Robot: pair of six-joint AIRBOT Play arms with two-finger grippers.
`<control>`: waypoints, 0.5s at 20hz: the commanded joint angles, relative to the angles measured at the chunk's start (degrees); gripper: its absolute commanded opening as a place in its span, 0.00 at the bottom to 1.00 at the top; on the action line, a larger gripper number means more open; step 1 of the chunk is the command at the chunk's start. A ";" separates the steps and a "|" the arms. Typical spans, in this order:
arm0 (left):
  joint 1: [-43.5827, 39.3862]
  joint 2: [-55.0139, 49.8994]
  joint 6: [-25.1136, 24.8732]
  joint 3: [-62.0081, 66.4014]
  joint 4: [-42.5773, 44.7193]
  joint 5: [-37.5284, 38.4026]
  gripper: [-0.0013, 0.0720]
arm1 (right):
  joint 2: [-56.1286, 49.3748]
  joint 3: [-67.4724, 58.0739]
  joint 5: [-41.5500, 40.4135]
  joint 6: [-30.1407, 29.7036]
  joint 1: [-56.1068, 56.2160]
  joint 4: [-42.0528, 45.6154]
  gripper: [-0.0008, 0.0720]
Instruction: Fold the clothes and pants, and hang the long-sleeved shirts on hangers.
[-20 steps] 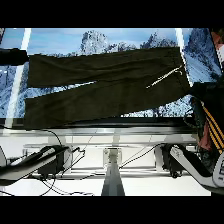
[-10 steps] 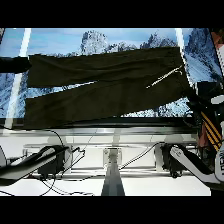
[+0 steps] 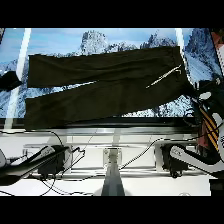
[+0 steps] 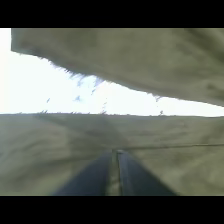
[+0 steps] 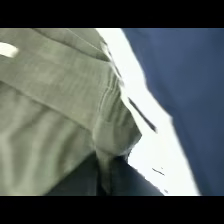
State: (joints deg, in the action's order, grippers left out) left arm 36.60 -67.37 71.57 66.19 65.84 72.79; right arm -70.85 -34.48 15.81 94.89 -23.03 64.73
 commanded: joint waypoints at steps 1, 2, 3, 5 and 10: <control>8.66 0.07 0.02 -0.96 0.55 3.96 0.57 | 1.09 -1.77 0.13 -0.07 1.99 5.44 0.06; 11.26 0.07 0.02 -1.70 1.01 4.92 0.58 | 2.23 -1.77 0.94 -0.07 1.99 6.71 0.06; 13.97 0.22 0.02 -3.41 1.90 5.77 0.58 | 3.37 -1.77 1.64 -0.04 1.99 7.82 0.06; 19.41 1.22 0.00 -9.09 3.08 7.45 0.58 | 5.31 -1.77 2.69 -0.04 2.01 8.02 0.06; 31.19 7.61 -5.55 -26.80 3.08 5.75 0.64 | 6.19 -1.77 3.10 0.00 2.01 7.87 0.06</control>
State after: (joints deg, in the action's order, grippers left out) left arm 61.67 -62.61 69.65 47.83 68.55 78.70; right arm -65.32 -36.16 18.39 94.85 -21.12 72.05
